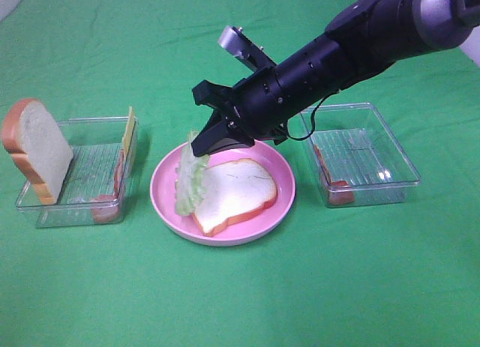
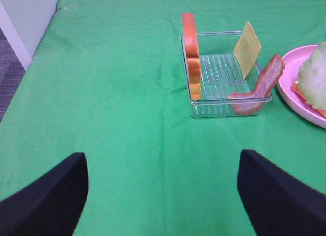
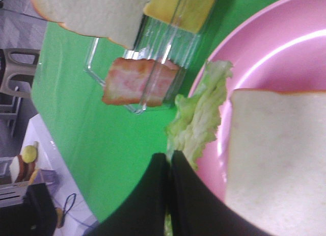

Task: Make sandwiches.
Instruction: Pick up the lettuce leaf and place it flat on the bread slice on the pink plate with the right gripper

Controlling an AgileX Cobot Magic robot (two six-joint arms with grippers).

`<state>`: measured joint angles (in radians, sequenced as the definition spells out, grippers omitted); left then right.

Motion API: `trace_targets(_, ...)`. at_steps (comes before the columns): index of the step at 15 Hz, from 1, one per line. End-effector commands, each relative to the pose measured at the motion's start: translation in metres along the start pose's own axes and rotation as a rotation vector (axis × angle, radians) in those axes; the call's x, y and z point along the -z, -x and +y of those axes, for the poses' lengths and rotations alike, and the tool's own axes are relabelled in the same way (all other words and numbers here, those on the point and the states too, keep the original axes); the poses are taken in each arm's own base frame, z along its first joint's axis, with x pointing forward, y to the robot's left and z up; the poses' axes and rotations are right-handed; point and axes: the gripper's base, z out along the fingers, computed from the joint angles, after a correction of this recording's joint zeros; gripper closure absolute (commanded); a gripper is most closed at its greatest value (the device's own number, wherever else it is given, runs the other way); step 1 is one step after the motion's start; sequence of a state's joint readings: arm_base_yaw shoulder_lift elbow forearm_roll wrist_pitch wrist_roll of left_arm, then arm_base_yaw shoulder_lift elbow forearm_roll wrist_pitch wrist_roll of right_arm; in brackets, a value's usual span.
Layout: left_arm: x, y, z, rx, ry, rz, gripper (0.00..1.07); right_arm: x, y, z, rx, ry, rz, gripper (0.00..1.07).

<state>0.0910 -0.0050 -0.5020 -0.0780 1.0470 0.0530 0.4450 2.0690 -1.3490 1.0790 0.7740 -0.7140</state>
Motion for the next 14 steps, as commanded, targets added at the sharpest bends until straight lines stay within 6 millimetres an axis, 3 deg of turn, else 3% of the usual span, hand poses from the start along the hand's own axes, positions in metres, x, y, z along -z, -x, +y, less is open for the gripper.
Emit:
trace_targets(1,0.003,-0.001,0.000,-0.003,0.003,-0.029,0.30,0.000,0.000,-0.009,0.006,-0.075,0.002,1.07)
trace_targets(4,0.003,-0.001,0.000,-0.003,0.003,-0.029,0.30,0.001,-0.003,-0.019,-0.015,-0.190,0.031,1.07)
trace_targets(6,0.003,-0.001,0.000,-0.003,0.003,-0.029,0.30,0.002,-0.004,-0.022,-0.020,-0.222,0.045,0.98)
trace_targets(7,0.003,-0.001,0.000,-0.003,0.003,-0.029,0.30,0.006,-0.003,-0.021,-0.022,-0.249,0.033,0.78)
trace_targets(8,0.003,-0.001,0.000,-0.003,0.003,-0.029,0.30,0.010,-0.001,-0.020,-0.014,-0.273,0.019,0.66)
trace_targets(9,0.003,-0.001,0.000,-0.003,0.003,-0.029,0.30,0.010,-0.001,-0.020,-0.014,-0.273,0.019,0.66)
trace_targets(11,0.003,-0.001,0.000,-0.003,0.003,-0.029,0.30,0.025,0.003,-0.011,0.034,-0.323,-0.015,0.52)
trace_targets(13,0.003,-0.001,0.000,-0.003,0.003,-0.029,0.30,0.037,0.004,-0.005,0.050,-0.363,-0.027,0.51)
trace_targets(14,0.003,-0.001,0.000,-0.003,0.003,-0.029,0.30,0.052,0.004,0.003,0.056,-0.416,-0.042,0.48)
